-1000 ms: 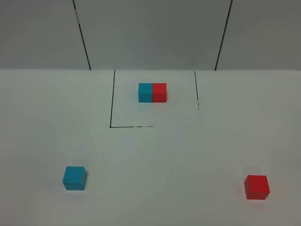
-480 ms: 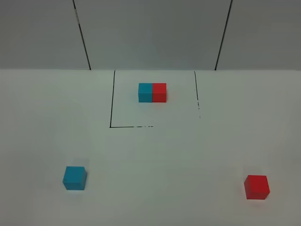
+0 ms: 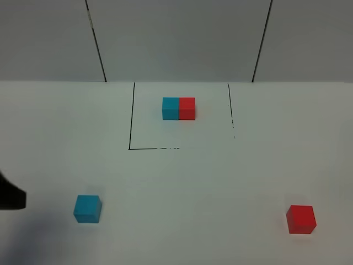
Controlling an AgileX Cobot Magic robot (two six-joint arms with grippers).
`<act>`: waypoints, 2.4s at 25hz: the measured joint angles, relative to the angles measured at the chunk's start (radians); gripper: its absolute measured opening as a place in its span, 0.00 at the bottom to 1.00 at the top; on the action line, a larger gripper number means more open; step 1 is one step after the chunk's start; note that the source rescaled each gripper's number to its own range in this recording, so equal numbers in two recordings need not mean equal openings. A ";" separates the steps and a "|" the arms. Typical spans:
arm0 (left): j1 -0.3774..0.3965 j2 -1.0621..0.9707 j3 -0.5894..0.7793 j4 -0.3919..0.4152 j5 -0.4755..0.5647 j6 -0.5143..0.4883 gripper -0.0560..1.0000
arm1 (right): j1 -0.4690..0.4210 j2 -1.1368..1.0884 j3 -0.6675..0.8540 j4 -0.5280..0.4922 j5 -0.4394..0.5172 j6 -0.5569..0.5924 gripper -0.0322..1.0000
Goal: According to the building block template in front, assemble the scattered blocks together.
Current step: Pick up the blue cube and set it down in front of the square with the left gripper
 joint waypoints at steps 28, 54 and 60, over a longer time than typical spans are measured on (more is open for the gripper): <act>-0.410 0.784 -0.167 0.352 -0.332 -0.277 0.70 | 0.000 0.000 0.000 0.000 0.000 0.000 1.00; -0.410 0.899 -0.169 0.351 -0.392 -0.276 0.05 | 0.000 0.000 0.000 0.000 0.000 0.000 1.00; -0.410 0.884 -0.261 0.410 -0.264 -0.217 0.05 | 0.000 0.000 0.000 0.000 0.000 0.000 1.00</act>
